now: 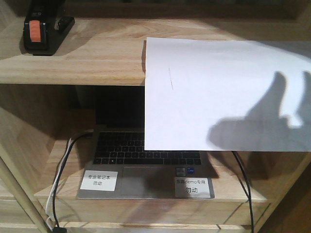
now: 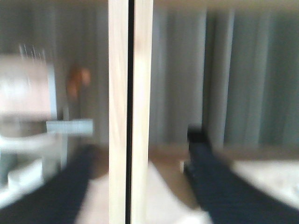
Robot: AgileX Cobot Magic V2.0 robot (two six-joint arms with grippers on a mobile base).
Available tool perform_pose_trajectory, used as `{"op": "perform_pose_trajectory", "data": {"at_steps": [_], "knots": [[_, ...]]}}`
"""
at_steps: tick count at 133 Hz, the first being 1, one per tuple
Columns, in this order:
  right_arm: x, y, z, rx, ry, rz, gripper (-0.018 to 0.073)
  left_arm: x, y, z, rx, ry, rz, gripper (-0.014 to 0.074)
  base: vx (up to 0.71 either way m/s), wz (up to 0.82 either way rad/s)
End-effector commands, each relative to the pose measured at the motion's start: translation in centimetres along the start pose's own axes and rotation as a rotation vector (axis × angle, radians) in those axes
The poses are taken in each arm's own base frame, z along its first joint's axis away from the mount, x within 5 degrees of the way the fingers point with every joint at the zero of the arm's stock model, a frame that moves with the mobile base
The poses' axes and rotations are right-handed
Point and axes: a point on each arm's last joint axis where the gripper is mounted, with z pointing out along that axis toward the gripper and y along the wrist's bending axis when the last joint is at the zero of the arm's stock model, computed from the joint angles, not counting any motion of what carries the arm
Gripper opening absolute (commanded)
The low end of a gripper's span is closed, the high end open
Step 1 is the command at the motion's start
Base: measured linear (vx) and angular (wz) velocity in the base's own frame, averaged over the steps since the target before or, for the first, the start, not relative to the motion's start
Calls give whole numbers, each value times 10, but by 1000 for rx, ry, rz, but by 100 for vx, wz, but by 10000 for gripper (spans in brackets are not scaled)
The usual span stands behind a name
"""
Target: Grab stapler and paper to desk for stapling
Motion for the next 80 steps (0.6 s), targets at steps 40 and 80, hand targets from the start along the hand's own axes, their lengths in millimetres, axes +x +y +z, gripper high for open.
{"op": "perform_pose_trajectory", "data": {"at_steps": [40, 80], "knots": [[-9, 0, 1, 2, -48, -17, 720, 11, 0, 14, 8, 21, -14, 721, 0, 0], [-9, 0, 1, 2, -46, -17, 628, 10, -19, 27, 274, 23, -22, 712, 0, 0]]}}
